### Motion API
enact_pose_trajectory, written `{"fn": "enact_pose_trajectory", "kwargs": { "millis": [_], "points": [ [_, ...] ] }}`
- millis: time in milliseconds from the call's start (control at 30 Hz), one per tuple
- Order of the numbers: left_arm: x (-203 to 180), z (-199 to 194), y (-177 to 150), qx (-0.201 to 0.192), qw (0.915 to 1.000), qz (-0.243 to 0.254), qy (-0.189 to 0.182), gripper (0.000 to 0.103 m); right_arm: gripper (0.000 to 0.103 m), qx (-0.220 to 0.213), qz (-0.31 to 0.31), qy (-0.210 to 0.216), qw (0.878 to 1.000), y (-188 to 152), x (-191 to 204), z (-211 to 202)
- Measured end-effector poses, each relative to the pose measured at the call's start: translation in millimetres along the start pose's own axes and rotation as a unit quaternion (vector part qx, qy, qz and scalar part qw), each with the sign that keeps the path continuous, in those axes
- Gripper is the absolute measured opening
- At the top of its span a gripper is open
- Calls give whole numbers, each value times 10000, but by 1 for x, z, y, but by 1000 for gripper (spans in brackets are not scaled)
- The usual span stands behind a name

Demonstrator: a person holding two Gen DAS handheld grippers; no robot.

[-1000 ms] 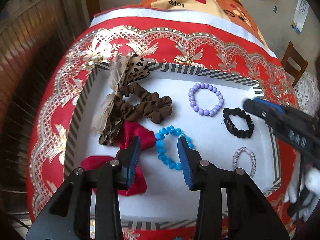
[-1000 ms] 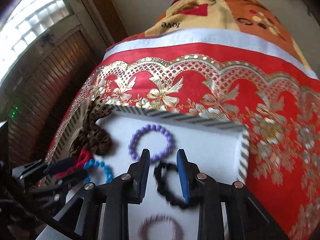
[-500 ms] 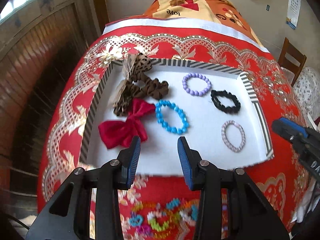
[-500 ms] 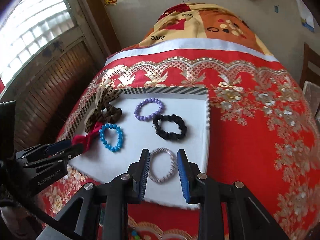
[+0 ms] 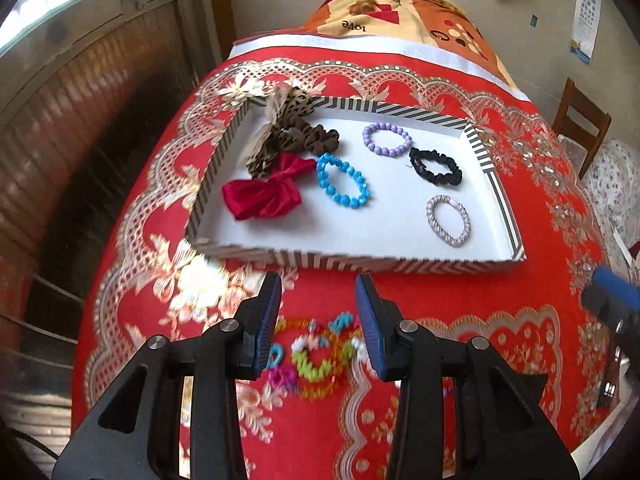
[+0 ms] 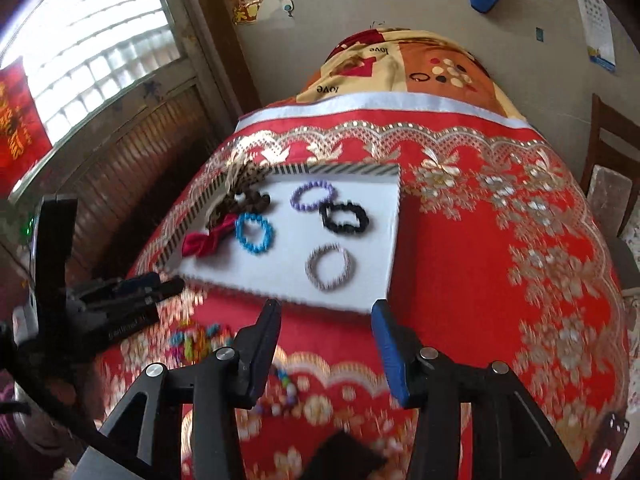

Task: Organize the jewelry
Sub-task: 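Withdraw both grippers from the tray back over the jewelry pile, then lower both open grippers toward the remaining bead bracelets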

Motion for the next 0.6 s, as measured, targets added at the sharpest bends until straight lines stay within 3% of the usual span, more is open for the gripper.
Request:
{"fn": "enact_pose_trajectory", "kwargs": {
  "millis": [300,600],
  "points": [
    [10,-11,-31,77,9998,-55,148,38,45,356,31,127,9993,-50,8,-2],
    [6,-32,-47,-37,9999,-25,152,38,45,326,-230,220,9990,-53,27,-7]
  ]
}}
Point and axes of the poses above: each gripper's, at about its wrist camera, not at the fingertips, and z roughly the way its jaws point, x to its left, y to its top, the point moved 4 cm from there along z, roughly the way its jaws point, and after that the axes turned 13 degrees about y, right-handed, at the moved point
